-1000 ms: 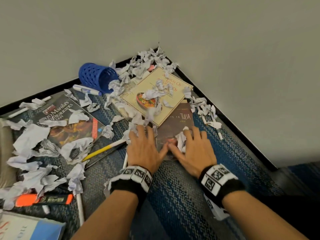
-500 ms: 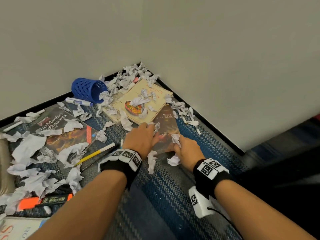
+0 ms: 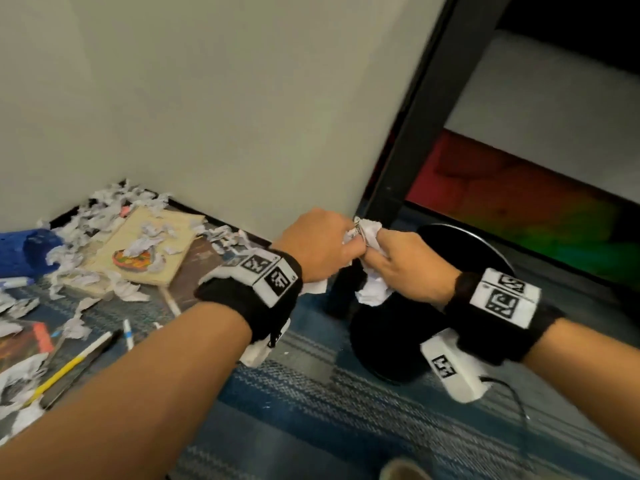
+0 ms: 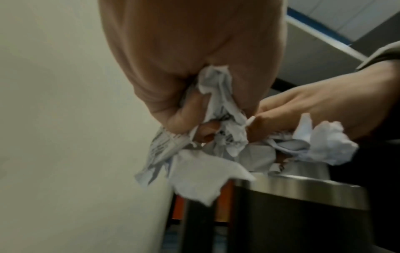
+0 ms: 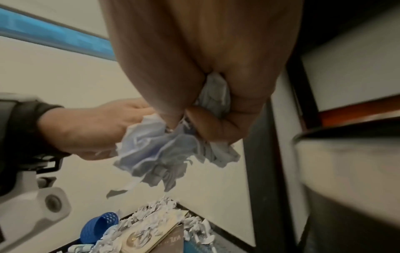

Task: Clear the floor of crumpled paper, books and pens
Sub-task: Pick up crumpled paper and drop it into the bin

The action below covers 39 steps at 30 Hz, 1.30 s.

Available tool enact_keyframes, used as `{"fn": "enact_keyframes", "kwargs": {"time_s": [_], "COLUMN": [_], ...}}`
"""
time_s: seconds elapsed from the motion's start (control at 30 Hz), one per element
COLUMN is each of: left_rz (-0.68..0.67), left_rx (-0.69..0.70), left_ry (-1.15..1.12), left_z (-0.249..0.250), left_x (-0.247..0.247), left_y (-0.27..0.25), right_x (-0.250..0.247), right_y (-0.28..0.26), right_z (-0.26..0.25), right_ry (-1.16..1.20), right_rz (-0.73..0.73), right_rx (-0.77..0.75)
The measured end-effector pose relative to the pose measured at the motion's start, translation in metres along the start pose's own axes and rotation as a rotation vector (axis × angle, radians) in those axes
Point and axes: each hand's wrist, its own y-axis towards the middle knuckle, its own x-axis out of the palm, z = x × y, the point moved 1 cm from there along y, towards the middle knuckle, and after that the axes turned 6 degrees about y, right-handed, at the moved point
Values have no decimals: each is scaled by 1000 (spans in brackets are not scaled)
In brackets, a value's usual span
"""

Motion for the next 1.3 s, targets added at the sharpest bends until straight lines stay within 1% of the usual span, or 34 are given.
{"fn": "enact_keyframes", "kwargs": {"time_s": [0.07,0.13,0.2,0.27,0.33,0.4,0.47,0.5,0.53,0.57,0.63,0.67,0.7,0.73,0.8,0.87,0.97,1.07,1.13,1.17,1.23,1.3], "left_rz": [20,56,103,159,196,182,126,69,-22,-142,-365,-426,-452,-449,-377,-257,-120,-44,-12,-7,-46,-93], "left_rx": [51,71,51,22,-11,-53,-104,-139,-174,-201,-191,-175,-163,-157,-164,-161,-151,-167,-208,-236,-322,-429], "left_ry": [-27,-80,-126,-150,-146,-144,-102,-58,-9,35,90,95,87,77,70,64,35,24,28,33,53,74], "left_z": [36,68,97,123,142,154,158,157,155,152,146,143,141,139,137,132,115,87,61,47,13,-23], "left_x": [1,5,15,29,46,66,87,95,102,108,113,113,112,108,97,81,52,23,6,-2,-16,-26], "left_y": [4,17,35,56,75,92,103,106,108,108,109,108,108,107,104,100,87,64,44,33,10,-14], "right_x": [-28,-51,-71,-85,-92,-91,-83,-78,-73,-68,-60,-58,-59,-61,-66,-72,-80,-82,-78,-74,-61,-42], "right_y": [-27,-42,-47,-44,-40,-36,-34,-33,-31,-30,-27,-26,-25,-24,-23,-20,-17,-15,-12,-11,-4,8], "right_z": [14,34,62,91,119,144,162,171,178,184,193,195,194,192,189,183,163,123,87,66,25,-15], "right_ry": [6,-25,-39,-4,13,-5,-39,-58,-85,-120,-203,-226,-237,-245,-284,-315,-353,-358,-337,-330,-334,-346], "right_rz": [-8,33,130,203,242,259,236,197,129,26,-199,-271,-306,-317,-313,-265,-116,42,92,104,99,41], "right_rx": [13,24,29,44,82,120,117,104,85,74,36,14,-2,-14,-10,-4,-32,-103,-135,-147,-170,-192]}}
